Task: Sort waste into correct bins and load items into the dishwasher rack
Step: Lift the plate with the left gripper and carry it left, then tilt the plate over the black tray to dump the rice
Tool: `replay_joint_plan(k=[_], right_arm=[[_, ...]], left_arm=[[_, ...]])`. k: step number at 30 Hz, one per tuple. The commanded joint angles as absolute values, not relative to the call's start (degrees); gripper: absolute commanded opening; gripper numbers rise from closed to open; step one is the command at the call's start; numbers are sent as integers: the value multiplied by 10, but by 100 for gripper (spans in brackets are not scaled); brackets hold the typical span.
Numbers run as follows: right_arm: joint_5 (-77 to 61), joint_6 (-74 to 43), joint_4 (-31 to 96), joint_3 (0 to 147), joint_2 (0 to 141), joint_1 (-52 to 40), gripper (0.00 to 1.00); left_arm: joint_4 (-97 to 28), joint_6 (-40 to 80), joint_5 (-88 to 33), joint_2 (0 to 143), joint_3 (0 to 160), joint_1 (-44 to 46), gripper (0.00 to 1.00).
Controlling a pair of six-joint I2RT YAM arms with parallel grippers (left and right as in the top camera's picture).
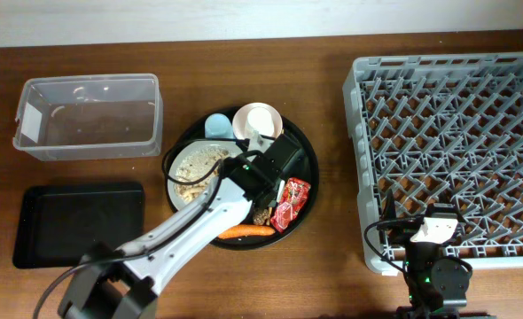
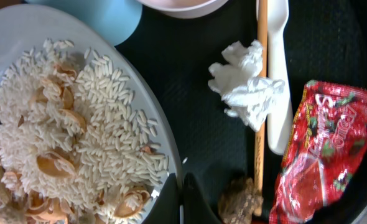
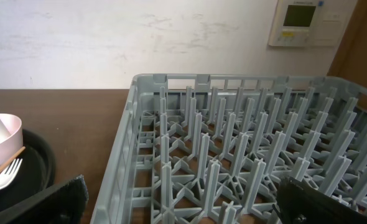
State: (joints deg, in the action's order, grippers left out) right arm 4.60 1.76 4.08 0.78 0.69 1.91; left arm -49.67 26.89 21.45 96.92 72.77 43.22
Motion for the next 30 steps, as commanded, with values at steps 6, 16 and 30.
replay_joint_plan(k=[6, 16, 30], right_arm=[[45, 19, 43, 3, 4, 23, 99], [45, 19, 43, 3, 4, 23, 99], [45, 19, 43, 3, 4, 23, 99]], left_arm=[[-575, 300, 208, 853, 744, 400, 1], [-654, 334, 171, 815, 743, 226, 1], [-580, 255, -64, 815, 702, -63, 1]])
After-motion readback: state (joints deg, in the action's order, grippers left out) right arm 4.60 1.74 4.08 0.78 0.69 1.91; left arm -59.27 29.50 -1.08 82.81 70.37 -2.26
